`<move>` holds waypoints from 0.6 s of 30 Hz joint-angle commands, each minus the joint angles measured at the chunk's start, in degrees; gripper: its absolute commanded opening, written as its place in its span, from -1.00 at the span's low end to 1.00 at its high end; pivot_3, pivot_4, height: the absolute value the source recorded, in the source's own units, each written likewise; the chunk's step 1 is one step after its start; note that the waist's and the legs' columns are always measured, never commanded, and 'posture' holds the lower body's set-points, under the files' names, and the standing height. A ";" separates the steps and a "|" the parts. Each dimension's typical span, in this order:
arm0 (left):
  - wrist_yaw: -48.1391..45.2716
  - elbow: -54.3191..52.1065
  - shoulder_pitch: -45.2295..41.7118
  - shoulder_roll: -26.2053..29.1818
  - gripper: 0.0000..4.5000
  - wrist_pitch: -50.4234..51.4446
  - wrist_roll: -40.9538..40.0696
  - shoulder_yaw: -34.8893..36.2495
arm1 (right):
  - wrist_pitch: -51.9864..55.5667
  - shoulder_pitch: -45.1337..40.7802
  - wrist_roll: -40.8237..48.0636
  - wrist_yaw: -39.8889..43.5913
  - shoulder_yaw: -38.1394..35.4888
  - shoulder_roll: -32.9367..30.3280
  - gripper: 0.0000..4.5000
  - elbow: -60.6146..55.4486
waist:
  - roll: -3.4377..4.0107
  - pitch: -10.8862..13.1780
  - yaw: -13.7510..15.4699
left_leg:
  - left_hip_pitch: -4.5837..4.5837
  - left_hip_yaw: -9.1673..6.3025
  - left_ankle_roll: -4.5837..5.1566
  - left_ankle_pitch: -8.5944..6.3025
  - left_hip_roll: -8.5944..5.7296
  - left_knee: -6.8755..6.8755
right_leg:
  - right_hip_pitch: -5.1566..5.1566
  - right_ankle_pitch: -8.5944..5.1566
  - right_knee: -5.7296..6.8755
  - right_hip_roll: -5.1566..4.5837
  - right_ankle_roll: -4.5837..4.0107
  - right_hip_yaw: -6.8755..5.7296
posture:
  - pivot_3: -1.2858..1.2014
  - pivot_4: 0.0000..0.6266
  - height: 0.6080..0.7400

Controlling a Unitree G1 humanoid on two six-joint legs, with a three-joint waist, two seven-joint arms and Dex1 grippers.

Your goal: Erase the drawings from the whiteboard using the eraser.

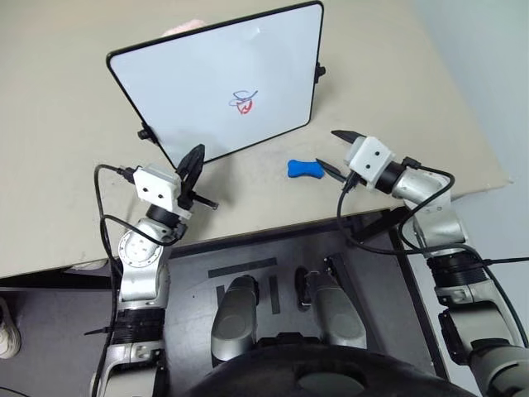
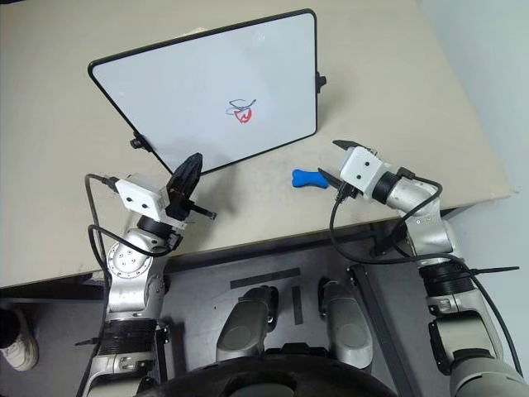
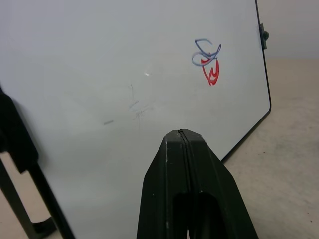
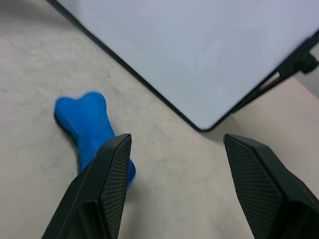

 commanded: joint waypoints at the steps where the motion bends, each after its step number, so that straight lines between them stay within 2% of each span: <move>1: 0.11 -2.83 0.54 0.82 -1.00 0.39 -0.75 1.33 | -0.21 -0.04 0.77 0.03 -0.13 0.54 0.38 -2.16 | 0.00 0.00 0.00 | 0.00 0.00 0.00 0.00 0.00 0.00 | 0.00 0.00 0.00 0.00 0.00 0.00 | 0.03 -0.52 1.00; 8: -0.36 -3.19 -0.14 1.47 -1.00 1.29 -1.16 1.59 | 0.83 -0.37 1.27 1.01 -0.12 0.90 0.38 -4.88 | 0.00 0.00 0.03 | -0.01 0.00 -0.01 -0.01 0.00 0.00 | -0.01 0.00 -0.01 -0.01 0.00 0.00 | 0.03 -0.52 1.00; 18: 0.63 -2.82 0.00 -0.41 -1.00 0.39 -0.12 0.34 | 9.57 0.79 6.44 10.76 1.49 -2.38 0.38 -12.13 | 0.00 0.00 0.05 | -0.03 0.01 -0.02 -0.01 -0.01 0.00 | 0.00 -0.03 -0.03 0.00 0.01 0.00 | 0.03 -0.52 1.00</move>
